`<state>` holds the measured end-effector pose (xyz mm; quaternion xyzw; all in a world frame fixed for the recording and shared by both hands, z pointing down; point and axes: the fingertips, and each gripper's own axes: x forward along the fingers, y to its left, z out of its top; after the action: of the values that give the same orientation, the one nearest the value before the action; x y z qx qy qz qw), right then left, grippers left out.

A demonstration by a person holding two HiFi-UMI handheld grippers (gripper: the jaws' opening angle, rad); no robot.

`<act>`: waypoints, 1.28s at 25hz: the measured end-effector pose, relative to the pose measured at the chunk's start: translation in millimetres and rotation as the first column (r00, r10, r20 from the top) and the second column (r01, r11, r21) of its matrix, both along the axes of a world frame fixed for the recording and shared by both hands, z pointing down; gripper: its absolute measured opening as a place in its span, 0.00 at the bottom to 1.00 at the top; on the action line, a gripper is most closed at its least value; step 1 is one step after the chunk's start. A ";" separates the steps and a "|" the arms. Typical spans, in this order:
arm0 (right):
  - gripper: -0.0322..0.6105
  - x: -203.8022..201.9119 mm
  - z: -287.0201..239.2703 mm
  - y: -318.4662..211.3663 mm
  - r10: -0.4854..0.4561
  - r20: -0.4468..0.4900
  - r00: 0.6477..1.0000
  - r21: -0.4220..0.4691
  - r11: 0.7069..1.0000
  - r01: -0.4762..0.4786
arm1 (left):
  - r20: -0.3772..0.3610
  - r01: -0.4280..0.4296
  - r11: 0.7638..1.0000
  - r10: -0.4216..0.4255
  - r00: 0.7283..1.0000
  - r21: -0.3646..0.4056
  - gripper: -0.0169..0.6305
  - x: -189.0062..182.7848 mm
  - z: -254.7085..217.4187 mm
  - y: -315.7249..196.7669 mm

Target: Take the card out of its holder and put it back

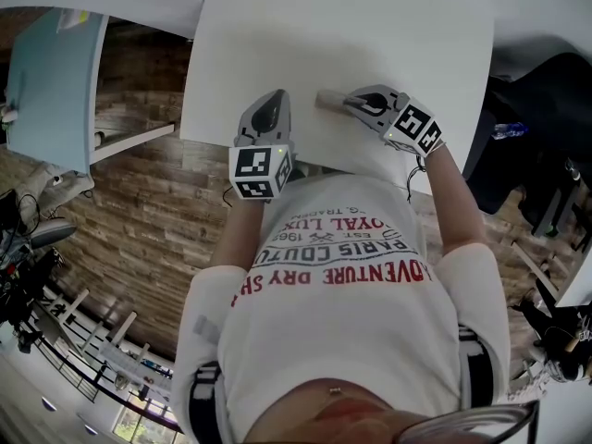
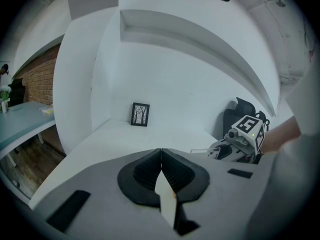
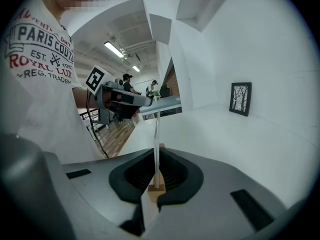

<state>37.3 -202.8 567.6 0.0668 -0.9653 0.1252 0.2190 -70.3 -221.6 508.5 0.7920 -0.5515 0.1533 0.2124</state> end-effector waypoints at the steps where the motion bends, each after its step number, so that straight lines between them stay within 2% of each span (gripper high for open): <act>1: 0.11 0.7 -0.3 -0.2 0.005 0.000 1.000 -0.003 1.000 -0.005 | 0.001 -0.003 1.000 0.003 1.000 0.001 0.06 1.4 -0.3 0.2; 7: 0.12 0.4 -8.6 -7.9 0.049 0.007 0.999 0.007 0.999 -0.049 | 0.002 -0.021 1.000 0.021 1.000 0.011 0.06 5.1 -5.2 -2.6; 9: 0.29 0.9 -12.9 -11.0 0.077 0.014 0.997 0.006 0.997 -0.077 | 0.001 -0.028 0.999 0.028 1.000 0.015 0.06 6.3 -7.5 -2.4; 10: 0.30 1.1 -16.0 -12.3 0.091 0.020 0.996 0.009 0.996 -0.091 | 0.001 -0.032 0.999 0.032 0.999 0.017 0.06 6.7 -8.3 -1.8; 15: 0.30 4.2 -38.1 -17.1 0.165 0.059 0.985 0.048 0.985 -0.168 | -0.005 -0.059 0.998 0.059 0.998 0.033 0.06 8.1 -13.9 1.1; 19: 0.29 12.7 -66.5 -19.1 0.278 0.109 0.955 0.071 0.956 -0.286 | -0.014 -0.092 0.994 0.093 0.996 0.057 0.06 10.9 -25.2 4.3; 21: 0.28 18.4 -77.8 -18.4 0.344 0.128 0.930 0.086 0.930 -0.356 | -0.017 -0.111 0.991 0.113 0.993 0.070 0.06 11.6 -29.1 6.3; 22: 0.24 21.9 -82.2 -18.2 0.385 0.133 0.913 0.095 0.912 -0.399 | -0.019 -0.121 0.990 0.122 0.992 0.076 0.06 11.5 -31.1 7.5; 23: 0.16 25.9 -85.8 -17.8 0.429 0.136 0.893 0.103 0.890 -0.444 | -0.021 -0.129 0.988 0.131 0.991 0.082 0.06 11.4 -33.2 9.1; 24: 0.14 30.5 -88.5 -17.0 0.473 0.139 0.870 0.108 0.866 -0.488 | -0.023 -0.138 0.987 0.141 0.990 0.087 0.06 11.6 -35.2 11.0; 28: 0.13 49.6 -92.7 -7.5 0.612 0.162 0.774 0.089 0.772 -0.629 | -0.031 -0.190 0.975 0.195 0.980 0.116 0.06 18.0 -42.1 18.3; 32: 0.11 54.8 -94.4 13.6 0.691 0.168 0.703 0.076 0.702 -0.708 | -0.039 -0.225 0.964 0.232 0.972 0.139 0.06 18.0 -49.9 31.9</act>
<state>92.0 -189.3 473.2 0.4352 -0.8854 0.1374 0.0883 -52.4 -189.7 458.6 0.8666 -0.4594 0.1177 0.1551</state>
